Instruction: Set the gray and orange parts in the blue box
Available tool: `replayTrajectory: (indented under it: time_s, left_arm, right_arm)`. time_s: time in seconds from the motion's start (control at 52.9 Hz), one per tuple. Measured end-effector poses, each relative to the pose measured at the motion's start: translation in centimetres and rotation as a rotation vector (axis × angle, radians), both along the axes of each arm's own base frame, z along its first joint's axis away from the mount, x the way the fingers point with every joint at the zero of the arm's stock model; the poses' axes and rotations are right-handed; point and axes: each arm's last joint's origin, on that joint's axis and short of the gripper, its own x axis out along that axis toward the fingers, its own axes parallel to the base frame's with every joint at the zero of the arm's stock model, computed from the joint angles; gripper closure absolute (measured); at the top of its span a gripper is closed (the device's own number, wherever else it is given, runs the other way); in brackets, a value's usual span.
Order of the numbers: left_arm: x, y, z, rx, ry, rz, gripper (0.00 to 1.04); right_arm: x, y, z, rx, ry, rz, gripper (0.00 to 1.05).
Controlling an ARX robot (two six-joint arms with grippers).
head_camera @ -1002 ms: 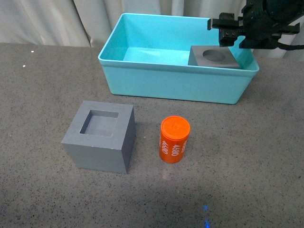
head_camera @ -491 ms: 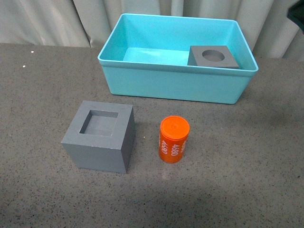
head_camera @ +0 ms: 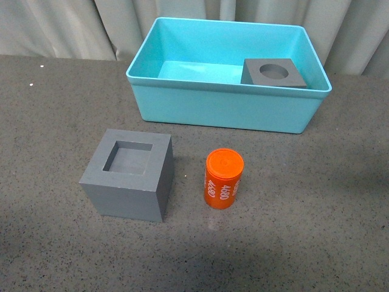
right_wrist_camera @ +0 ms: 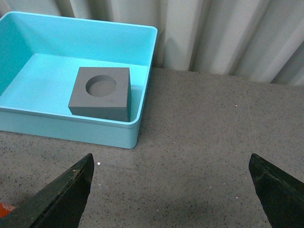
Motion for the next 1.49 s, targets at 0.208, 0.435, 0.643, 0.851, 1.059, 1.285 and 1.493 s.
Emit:
replayTrajectory:
  time_s: [0.208, 0.435, 0.643, 0.851, 1.059, 1.285, 1.493]
  left_arm:
    - [5.6, -1.6, 0.5, -0.077, 0.071, -0.138, 0.07]
    - [9.3, -4.3, -1.9, -0.083, 0.249, -0.290, 0.07]
    - [11.7, -6.1, -3.9, -0.064, 0.308, -0.326, 0.07]
    - [13.6, -7.2, -5.9, -0.054, 0.370, -0.350, 0.07]
    - [14.5, -7.6, -7.5, -0.002, 0.435, -0.368, 0.07]
    - [15.0, -8.2, -7.5, 0.055, 0.442, -0.372, 0.43]
    - [15.1, -8.7, -7.0, 0.075, 0.426, -0.351, 0.82]
  right_arm:
    - [0.0, 0.0, 0.0, -0.001, 0.000, -0.001, 0.10]
    - [0.0, 0.0, 0.0, -0.001, 0.000, -0.001, 0.10]
    - [0.0, 0.0, 0.0, -0.001, 0.000, -0.001, 0.10]
    - [0.0, 0.0, 0.0, 0.000, 0.000, 0.000, 0.10]
    - [0.0, 0.0, 0.0, -0.001, 0.000, 0.000, 0.10]
    - [0.0, 0.0, 0.0, 0.000, 0.000, 0.000, 0.10]
    - [0.0, 0.0, 0.0, -0.001, 0.000, -0.001, 0.10]
